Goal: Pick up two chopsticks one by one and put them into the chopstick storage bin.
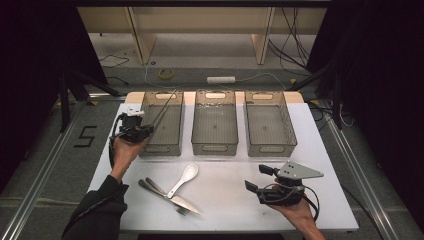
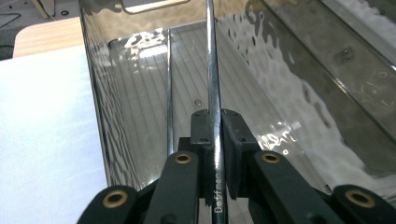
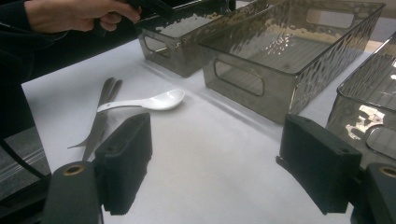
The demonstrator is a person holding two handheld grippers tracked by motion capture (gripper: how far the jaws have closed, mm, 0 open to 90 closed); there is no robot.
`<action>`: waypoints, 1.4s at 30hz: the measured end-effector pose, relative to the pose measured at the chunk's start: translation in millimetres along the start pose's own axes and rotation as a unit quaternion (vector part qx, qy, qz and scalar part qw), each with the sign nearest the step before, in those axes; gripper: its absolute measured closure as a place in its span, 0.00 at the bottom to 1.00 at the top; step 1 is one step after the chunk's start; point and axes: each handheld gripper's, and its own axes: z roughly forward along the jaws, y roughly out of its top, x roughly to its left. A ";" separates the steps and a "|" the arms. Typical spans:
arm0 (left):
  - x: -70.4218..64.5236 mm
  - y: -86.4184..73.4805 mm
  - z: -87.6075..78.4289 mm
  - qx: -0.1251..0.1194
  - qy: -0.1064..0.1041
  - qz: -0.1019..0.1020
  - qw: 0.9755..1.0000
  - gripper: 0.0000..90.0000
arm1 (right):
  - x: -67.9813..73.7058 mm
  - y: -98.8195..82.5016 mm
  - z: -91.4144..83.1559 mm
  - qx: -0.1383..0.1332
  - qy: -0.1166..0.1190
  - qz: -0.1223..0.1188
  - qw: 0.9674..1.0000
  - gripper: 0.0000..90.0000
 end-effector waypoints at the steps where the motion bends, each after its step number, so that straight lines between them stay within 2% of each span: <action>1: 0.4 -0.1 0.5 0.002 0.002 0.000 1.000 0.92 | 0.2 0.1 0.3 0.000 0.001 -0.001 1.000 0.29; 8: 1.2 -0.4 2.6 -0.001 0.006 -0.013 1.000 0.89 | 0.7 0.2 1.1 0.002 0.004 -0.002 1.000 0.29; 9: 1.1 0.0 2.4 -0.002 0.005 -0.014 1.000 0.82 | 0.7 0.0 1.3 0.003 0.004 -0.002 1.000 0.29; 14: 0.7 2.1 -1.1 -0.006 0.000 -0.024 1.000 0.59 | 0.9 0.0 1.0 0.003 0.004 -0.004 1.000 0.29; 18: -5.0 4.3 -8.1 0.000 -0.022 -0.020 1.000 0.45 | 0.7 0.3 0.7 0.004 0.003 -0.003 1.000 0.29; 25: -21.1 7.1 -28.6 0.007 -0.063 -0.001 0.998 0.30 | 0.3 0.7 -0.8 -0.001 -0.002 -0.004 1.000 0.29; 30: -36.1 8.2 -38.8 0.007 -0.083 0.015 0.996 0.27 | -0.3 0.9 -0.4 -0.002 -0.005 -0.002 1.000 0.29; 36: -45.5 7.6 -42.4 0.026 -0.096 0.030 0.995 0.23 | -0.4 0.9 0.5 -0.001 -0.003 -0.004 1.000 0.29; 42: -55.2 3.7 -44.6 0.056 -0.111 0.052 0.991 0.20 | -0.7 1.0 0.0 -0.001 -0.004 -0.001 1.000 0.29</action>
